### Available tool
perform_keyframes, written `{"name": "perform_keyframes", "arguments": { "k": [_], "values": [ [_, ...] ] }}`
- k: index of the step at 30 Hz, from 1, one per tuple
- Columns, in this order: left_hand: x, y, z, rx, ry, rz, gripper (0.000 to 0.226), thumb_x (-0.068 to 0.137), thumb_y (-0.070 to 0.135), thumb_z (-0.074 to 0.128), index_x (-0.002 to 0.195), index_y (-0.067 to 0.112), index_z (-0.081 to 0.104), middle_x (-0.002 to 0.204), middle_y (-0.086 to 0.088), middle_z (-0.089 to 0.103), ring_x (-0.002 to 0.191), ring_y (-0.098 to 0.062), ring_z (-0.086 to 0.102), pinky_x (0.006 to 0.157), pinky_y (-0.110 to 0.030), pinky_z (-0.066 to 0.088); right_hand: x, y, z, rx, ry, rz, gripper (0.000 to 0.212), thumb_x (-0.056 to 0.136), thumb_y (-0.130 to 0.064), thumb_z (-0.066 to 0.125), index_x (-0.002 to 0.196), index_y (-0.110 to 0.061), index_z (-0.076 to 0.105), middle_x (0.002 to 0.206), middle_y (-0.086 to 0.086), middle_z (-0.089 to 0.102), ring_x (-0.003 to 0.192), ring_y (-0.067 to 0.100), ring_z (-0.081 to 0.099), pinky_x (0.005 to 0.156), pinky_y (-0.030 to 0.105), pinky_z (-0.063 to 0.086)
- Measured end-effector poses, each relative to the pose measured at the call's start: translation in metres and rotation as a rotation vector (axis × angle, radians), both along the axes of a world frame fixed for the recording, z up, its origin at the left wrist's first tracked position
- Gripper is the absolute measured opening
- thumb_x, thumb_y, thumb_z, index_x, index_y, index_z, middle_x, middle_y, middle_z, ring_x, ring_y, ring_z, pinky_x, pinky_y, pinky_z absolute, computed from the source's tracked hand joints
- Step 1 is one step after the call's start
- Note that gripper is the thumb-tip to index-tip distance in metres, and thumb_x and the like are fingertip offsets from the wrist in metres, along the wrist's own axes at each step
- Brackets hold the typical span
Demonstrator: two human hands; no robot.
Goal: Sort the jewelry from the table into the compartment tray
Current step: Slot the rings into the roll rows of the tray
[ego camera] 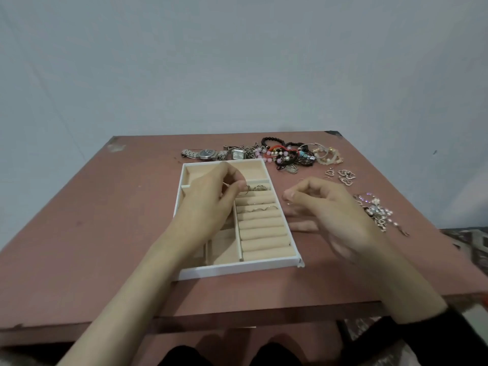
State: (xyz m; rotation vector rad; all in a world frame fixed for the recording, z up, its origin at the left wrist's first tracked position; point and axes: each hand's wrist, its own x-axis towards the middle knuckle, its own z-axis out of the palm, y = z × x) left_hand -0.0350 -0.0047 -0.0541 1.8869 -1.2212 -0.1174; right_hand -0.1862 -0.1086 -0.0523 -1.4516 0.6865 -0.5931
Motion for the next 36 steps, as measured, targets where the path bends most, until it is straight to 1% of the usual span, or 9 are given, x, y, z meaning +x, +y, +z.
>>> {"name": "perform_keyframes", "arguments": {
  "k": [5, 11, 13, 16, 24, 29, 32, 34, 36],
  "values": [
    [0.004, 0.016, -0.001, 0.017, -0.005, -0.018, 0.014, 0.088, 0.022, 0.061, 0.077, 0.031, 0.059, 0.073, 0.013, 0.062, 0.075, 0.0, 0.053, 0.064, -0.006, 0.04, 0.005, 0.007, -0.006, -0.04, 0.014, -0.022, 0.012, 0.088, -0.008, 0.06, 0.075, -0.01, 0.062, 0.078, 0.005, 0.065, 0.077, 0.027, 0.068, 0.071, 0.036, 0.058],
    [0.004, 0.03, 0.0, 0.012, 0.039, -0.057, 0.014, 0.084, 0.023, 0.065, 0.073, 0.031, 0.062, 0.066, 0.011, 0.06, 0.061, -0.001, 0.051, 0.06, -0.009, 0.039, 0.019, 0.009, -0.01, -0.409, -0.007, 0.005, 0.009, 0.081, -0.012, 0.07, 0.072, -0.014, 0.069, 0.063, -0.003, 0.062, 0.06, 0.007, 0.05, 0.065, 0.025, 0.044],
    [0.004, 0.033, 0.0, 0.018, 0.053, -0.092, 0.01, 0.083, 0.021, 0.066, 0.076, 0.026, 0.066, 0.068, 0.01, 0.063, 0.065, -0.001, 0.052, 0.061, -0.008, 0.039, 0.022, 0.013, -0.01, -0.473, 0.001, 0.055, 0.007, 0.08, -0.011, 0.071, 0.073, -0.012, 0.07, 0.067, 0.006, 0.065, 0.057, 0.004, 0.048, 0.059, 0.018, 0.041],
    [0.003, 0.034, -0.001, 0.032, 0.039, -0.125, 0.009, 0.082, 0.02, 0.068, 0.076, 0.026, 0.067, 0.068, 0.012, 0.065, 0.065, 0.002, 0.054, 0.062, -0.007, 0.039, 0.024, 0.014, -0.009, -0.505, -0.008, 0.084, 0.007, 0.078, -0.01, 0.072, 0.072, -0.012, 0.07, 0.07, 0.017, 0.065, 0.056, 0.007, 0.048, 0.056, 0.018, 0.039],
    [0.003, 0.033, -0.005, 0.045, -0.118, -0.133, 0.011, 0.076, 0.018, 0.073, 0.071, 0.026, 0.067, 0.072, 0.008, 0.067, 0.078, -0.005, 0.052, 0.064, -0.008, 0.037, 0.023, 0.013, -0.01, -0.515, -0.016, 0.109, 0.008, 0.077, -0.011, 0.073, 0.07, -0.014, 0.071, 0.069, 0.012, 0.066, 0.061, 0.017, 0.05, 0.06, 0.026, 0.04],
    [0.005, 0.033, -0.006, 0.068, -0.135, -0.147, 0.006, 0.07, 0.032, 0.064, 0.065, 0.033, 0.061, 0.07, 0.011, 0.062, 0.074, -0.006, 0.049, 0.066, -0.017, 0.038, 0.023, 0.014, -0.01, -0.542, -0.016, 0.116, 0.008, 0.075, -0.009, 0.073, 0.071, -0.015, 0.072, 0.071, 0.008, 0.069, 0.06, 0.013, 0.051, 0.058, 0.016, 0.039],
    [0.005, 0.032, -0.005, 0.088, -0.112, -0.142, 0.021, 0.071, 0.03, 0.067, 0.059, 0.04, 0.054, 0.073, 0.01, 0.055, 0.079, -0.01, 0.046, 0.069, -0.024, 0.036, 0.024, 0.013, -0.012, -0.594, -0.018, 0.123, 0.016, 0.076, -0.009, 0.074, 0.069, -0.024, 0.072, 0.069, -0.004, 0.067, 0.059, 0.006, 0.049, 0.057, 0.011, 0.036],
    [0.006, 0.032, -0.004, 0.097, -0.061, -0.136, 0.028, 0.074, 0.021, 0.073, 0.058, 0.038, 0.055, 0.077, 0.007, 0.053, 0.084, -0.014, 0.047, 0.073, -0.026, 0.036, 0.025, 0.012, -0.015, -0.654, -0.015, 0.124, 0.015, 0.074, -0.016, 0.076, 0.07, -0.03, 0.071, 0.07, -0.004, 0.065, 0.063, 0.007, 0.049, 0.059, 0.012, 0.036],
    [0.007, 0.031, -0.004, 0.121, -0.017, -0.143, 0.025, 0.073, 0.019, 0.074, 0.058, 0.032, 0.059, 0.077, 0.005, 0.053, 0.087, -0.017, 0.048, 0.076, -0.029, 0.038, 0.025, 0.012, -0.018, -0.714, 0.004, 0.118, 0.006, 0.07, -0.028, 0.072, 0.07, -0.034, 0.071, 0.069, -0.003, 0.063, 0.067, 0.011, 0.049, 0.063, 0.015, 0.036]
  ]
}}
